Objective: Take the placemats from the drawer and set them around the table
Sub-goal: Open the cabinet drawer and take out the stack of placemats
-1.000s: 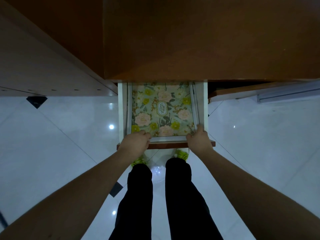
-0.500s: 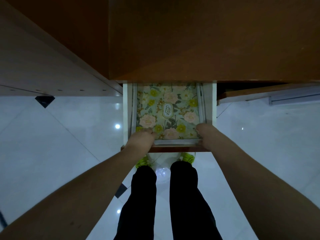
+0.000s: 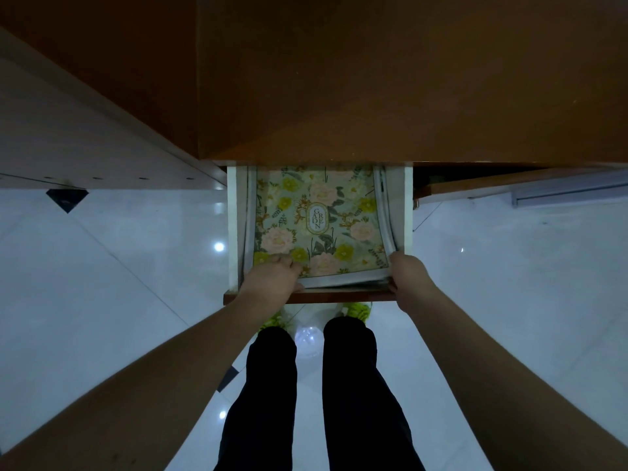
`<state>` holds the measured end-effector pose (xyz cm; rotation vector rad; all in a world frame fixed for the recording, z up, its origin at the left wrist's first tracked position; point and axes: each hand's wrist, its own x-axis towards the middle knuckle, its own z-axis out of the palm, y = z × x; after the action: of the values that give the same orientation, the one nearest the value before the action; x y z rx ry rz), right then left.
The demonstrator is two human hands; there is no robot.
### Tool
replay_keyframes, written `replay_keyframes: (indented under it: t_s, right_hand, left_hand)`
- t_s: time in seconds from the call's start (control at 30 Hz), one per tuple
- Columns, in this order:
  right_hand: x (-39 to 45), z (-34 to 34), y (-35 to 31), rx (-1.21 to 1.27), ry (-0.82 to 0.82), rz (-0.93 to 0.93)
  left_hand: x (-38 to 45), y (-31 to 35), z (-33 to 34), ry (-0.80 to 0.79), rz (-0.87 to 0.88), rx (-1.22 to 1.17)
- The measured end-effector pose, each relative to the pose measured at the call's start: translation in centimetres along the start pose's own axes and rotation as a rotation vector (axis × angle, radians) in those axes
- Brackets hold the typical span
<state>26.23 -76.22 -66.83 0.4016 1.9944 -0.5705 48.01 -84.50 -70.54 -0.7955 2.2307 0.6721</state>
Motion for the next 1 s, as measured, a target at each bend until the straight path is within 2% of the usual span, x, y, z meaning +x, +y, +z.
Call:
replay_keyframes:
  t_s: [0.17, 0.33, 0.4, 0.5, 0.6, 0.77, 0.87, 0.93, 1.0]
  right_hand:
    - [-2.4, -2.1, 0.2, 0.161, -0.095, -0.081]
    - [-3.0, -2.5, 0.8, 0.342, -0.204, -0.163]
    - [-2.8, -2.5, 1.1, 0.414, -0.253, -0.198]
    - [-2.9, -2.4, 0.8, 0.391, -0.36, -0.244]
    - [-2.5, -2.6, 0.7, 0.241, -0.369, -0.331]
    - [-1.4, -3.0, 0.7, -0.053, -0.206, -0.466]
    - [-0.6, -2.9, 1.0, -0.5, -0.121, -0.487]
    - [-0.7, -2.5, 1.0, -0.766, -0.154, -0.437]
    - [-0.8, -1.5, 2.2, -0.992, -0.183, -0.544]
  left_hand:
    - [0.6, 2.1, -0.4, 0.107, 0.047, 0.014]
    - [1.4, 4.8, -1.2, 0.178, 0.104, -0.105]
    - [1.7, 5.8, -1.4, 0.178, 0.09, -0.108]
    - [2.0, 6.7, -1.8, 0.177, 0.008, -0.103]
    - [2.1, 6.8, -2.1, 0.183, -0.045, -0.089]
    - [1.4, 6.3, -3.0, 0.259, -0.041, -0.09]
    - [0.9, 5.9, -3.7, 0.388, 0.021, -0.071]
    - [0.7, 5.6, -3.5, 0.467, 0.05, -0.042]
    - [0.3, 5.6, -3.5, 0.505, 0.102, 0.018]
